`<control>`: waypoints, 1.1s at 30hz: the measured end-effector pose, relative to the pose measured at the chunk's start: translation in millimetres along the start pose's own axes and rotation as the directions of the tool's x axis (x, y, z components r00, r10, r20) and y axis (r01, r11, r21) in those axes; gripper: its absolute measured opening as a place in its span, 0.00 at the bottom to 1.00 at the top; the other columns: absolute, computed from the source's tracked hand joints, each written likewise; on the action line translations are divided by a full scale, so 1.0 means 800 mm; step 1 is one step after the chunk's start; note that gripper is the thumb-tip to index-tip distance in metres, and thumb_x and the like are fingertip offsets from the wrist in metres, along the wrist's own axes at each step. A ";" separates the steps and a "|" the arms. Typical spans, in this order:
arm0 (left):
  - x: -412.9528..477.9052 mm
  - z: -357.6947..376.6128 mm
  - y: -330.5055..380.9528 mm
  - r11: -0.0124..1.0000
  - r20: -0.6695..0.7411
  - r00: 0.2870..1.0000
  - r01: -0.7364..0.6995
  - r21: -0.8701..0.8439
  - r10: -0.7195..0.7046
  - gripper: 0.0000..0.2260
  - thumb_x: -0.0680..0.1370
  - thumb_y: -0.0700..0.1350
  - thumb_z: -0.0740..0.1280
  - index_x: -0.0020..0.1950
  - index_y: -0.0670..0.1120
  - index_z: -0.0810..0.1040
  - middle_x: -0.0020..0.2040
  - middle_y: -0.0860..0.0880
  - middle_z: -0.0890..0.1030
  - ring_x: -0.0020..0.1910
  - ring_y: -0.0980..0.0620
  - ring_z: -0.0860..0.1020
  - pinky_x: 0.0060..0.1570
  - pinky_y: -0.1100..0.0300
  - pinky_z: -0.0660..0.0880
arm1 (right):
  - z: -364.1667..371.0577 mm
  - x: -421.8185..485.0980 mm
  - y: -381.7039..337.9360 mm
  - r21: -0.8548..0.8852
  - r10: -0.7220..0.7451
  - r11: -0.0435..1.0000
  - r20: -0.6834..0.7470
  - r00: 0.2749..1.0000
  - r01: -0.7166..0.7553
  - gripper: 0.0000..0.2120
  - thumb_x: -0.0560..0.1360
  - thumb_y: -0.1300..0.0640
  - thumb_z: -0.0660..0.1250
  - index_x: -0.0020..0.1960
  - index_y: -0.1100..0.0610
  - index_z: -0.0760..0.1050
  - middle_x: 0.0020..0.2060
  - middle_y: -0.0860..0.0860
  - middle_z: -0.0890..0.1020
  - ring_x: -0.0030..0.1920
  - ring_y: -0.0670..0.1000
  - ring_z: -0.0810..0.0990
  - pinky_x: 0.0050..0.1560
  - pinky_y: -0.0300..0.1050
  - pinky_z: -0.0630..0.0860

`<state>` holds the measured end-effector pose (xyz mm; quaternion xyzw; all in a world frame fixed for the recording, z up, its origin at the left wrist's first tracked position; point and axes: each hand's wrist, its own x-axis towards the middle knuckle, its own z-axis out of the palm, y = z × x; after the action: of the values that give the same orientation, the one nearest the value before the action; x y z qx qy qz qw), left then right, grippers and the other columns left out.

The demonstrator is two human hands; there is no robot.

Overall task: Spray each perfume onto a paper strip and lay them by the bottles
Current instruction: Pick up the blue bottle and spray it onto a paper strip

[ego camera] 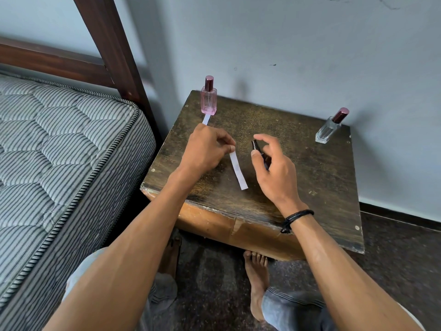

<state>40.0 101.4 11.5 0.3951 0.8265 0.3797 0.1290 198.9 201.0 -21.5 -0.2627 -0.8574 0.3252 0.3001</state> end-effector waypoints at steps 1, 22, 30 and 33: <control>0.000 0.000 0.000 1.000 -0.003 1.000 -0.005 0.009 0.005 0.02 0.73 0.43 0.77 0.46 0.48 0.88 0.41 0.54 0.85 0.41 0.62 0.79 0.48 0.72 0.72 | -0.002 0.002 -0.002 0.031 0.032 0.999 0.006 0.999 -0.032 0.15 0.83 0.54 0.64 0.70 0.50 0.73 0.48 0.51 0.85 0.45 0.47 0.82 0.44 0.40 0.72; 0.000 -0.030 0.013 0.966 0.066 0.995 -0.054 -0.251 0.073 0.04 0.72 0.43 0.78 0.46 0.47 0.88 0.40 0.58 0.84 0.43 0.68 0.79 0.44 0.76 0.70 | -0.022 0.021 -0.003 0.130 0.163 0.979 -0.022 0.986 -0.159 0.17 0.84 0.49 0.62 0.72 0.46 0.66 0.62 0.54 0.82 0.54 0.46 0.81 0.54 0.50 0.78; -0.003 -0.037 0.017 0.928 0.066 0.977 -0.169 -0.333 0.202 0.06 0.70 0.41 0.80 0.45 0.45 0.88 0.38 0.61 0.82 0.47 0.65 0.77 0.56 0.68 0.72 | -0.022 0.021 -0.008 0.134 0.172 0.976 -0.006 0.985 -0.170 0.18 0.84 0.50 0.63 0.73 0.48 0.67 0.68 0.55 0.79 0.66 0.50 0.78 0.58 0.49 0.76; -0.002 -0.036 0.014 0.931 0.064 0.974 -0.185 -0.315 0.216 0.06 0.70 0.43 0.80 0.45 0.48 0.88 0.39 0.62 0.83 0.49 0.63 0.77 0.60 0.60 0.72 | -0.021 0.021 -0.009 0.117 0.157 0.981 -0.012 0.987 -0.155 0.17 0.85 0.51 0.63 0.73 0.50 0.67 0.64 0.52 0.80 0.61 0.46 0.76 0.52 0.45 0.73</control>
<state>32.8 89.6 39.1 0.4706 0.7052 0.4952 0.1896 197.4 214.0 -0.2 -0.3147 -0.8107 0.3940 0.2975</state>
